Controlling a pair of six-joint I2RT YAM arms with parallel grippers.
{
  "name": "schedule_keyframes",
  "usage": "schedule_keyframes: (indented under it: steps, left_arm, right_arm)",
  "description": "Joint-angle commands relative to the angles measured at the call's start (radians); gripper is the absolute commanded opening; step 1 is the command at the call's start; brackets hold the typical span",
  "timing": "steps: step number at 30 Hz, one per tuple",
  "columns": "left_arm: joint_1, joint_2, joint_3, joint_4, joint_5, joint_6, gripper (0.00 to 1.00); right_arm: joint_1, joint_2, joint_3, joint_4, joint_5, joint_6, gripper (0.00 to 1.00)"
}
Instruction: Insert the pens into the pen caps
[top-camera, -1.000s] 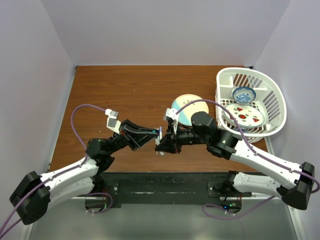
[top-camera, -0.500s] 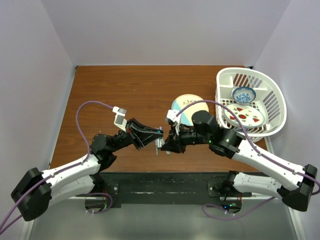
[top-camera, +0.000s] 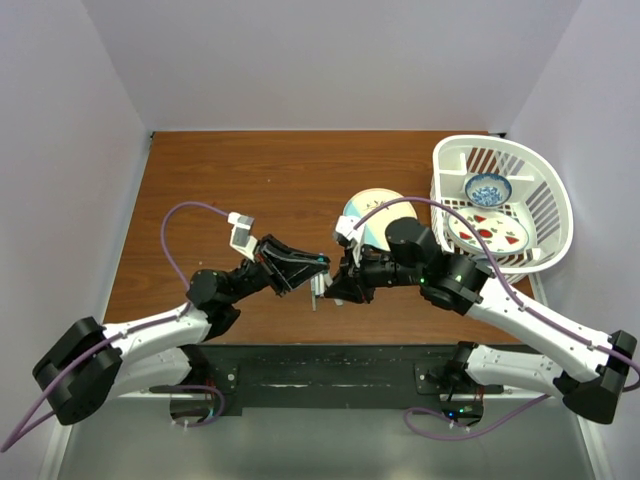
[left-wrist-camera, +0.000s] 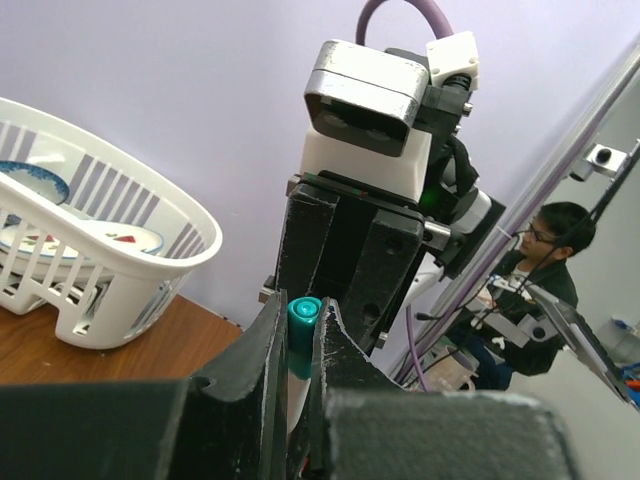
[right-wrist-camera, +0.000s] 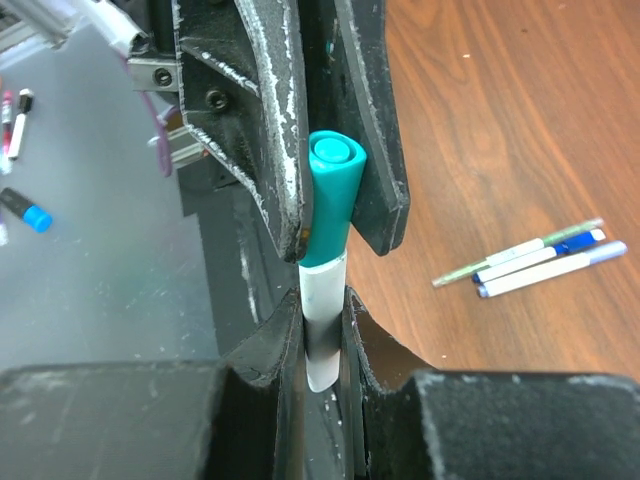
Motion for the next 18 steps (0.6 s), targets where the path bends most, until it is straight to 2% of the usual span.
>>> schedule_keyframes:
  steps: [1, 7, 11, 14, 15, 16, 18]
  left_arm:
    - [-0.105, 0.009, -0.065, -0.472, 0.288, -0.011, 0.0]
    - [-0.108, -0.029, -0.031, -0.616, 0.15, 0.027, 0.0]
    - [-0.108, -0.124, -0.026, -0.696, 0.051, 0.06, 0.0]
    - [-0.108, -0.132, -0.042, -0.63, 0.148, 0.086, 0.0]
    - [-0.107, -0.128, -0.043, -0.607, 0.172, 0.09, 0.0]
    - [-0.107, -0.125, -0.045, -0.598, 0.223, 0.095, 0.0]
    - [-0.108, -0.106, -0.057, -0.537, 0.275, 0.089, 0.0]
  right_arm:
    - [-0.053, -0.033, 0.196, 0.616, 0.242, -0.031, 0.0]
    - [-0.053, 0.024, 0.209, 0.627, 0.325, -0.04, 0.0]
    - [-0.059, 0.034, 0.193, 0.676, 0.333, -0.011, 0.0]
    - [-0.102, 0.047, 0.224, 0.673, 0.209, 0.029, 0.0]
    - [-0.12, 0.059, 0.27, 0.626, 0.169, 0.052, 0.0]
    - [-0.137, 0.063, 0.288, 0.613, 0.058, 0.07, 0.0]
    - [-0.136, 0.059, 0.333, 0.558, 0.007, 0.093, 0.0]
